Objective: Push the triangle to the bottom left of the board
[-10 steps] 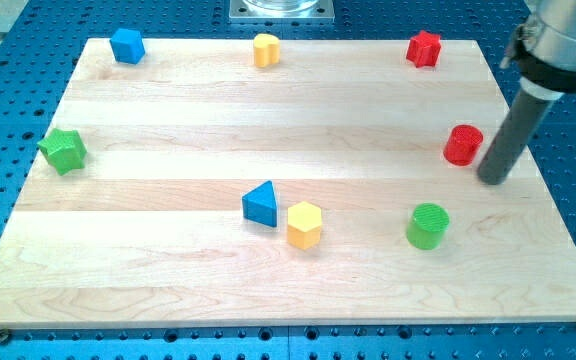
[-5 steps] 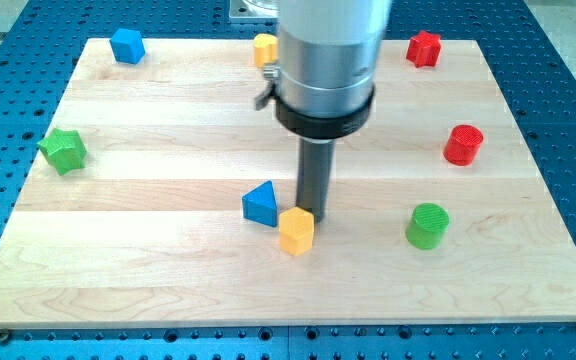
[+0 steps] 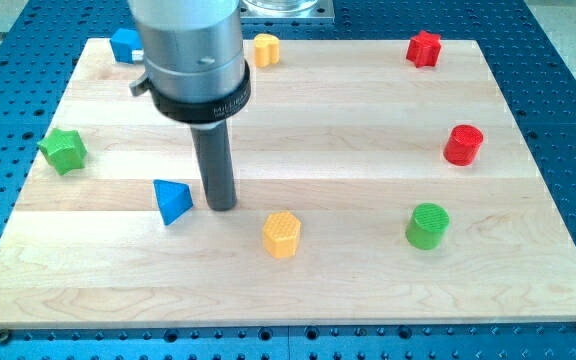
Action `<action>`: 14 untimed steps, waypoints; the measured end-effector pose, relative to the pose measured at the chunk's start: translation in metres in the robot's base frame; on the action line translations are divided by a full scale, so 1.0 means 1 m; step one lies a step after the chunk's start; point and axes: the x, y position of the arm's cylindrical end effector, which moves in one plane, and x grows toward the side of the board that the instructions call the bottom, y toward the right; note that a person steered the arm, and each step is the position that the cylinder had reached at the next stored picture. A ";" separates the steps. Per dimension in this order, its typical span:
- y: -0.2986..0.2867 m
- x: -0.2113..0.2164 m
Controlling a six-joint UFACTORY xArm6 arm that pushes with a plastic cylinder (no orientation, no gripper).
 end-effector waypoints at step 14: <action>-0.035 0.011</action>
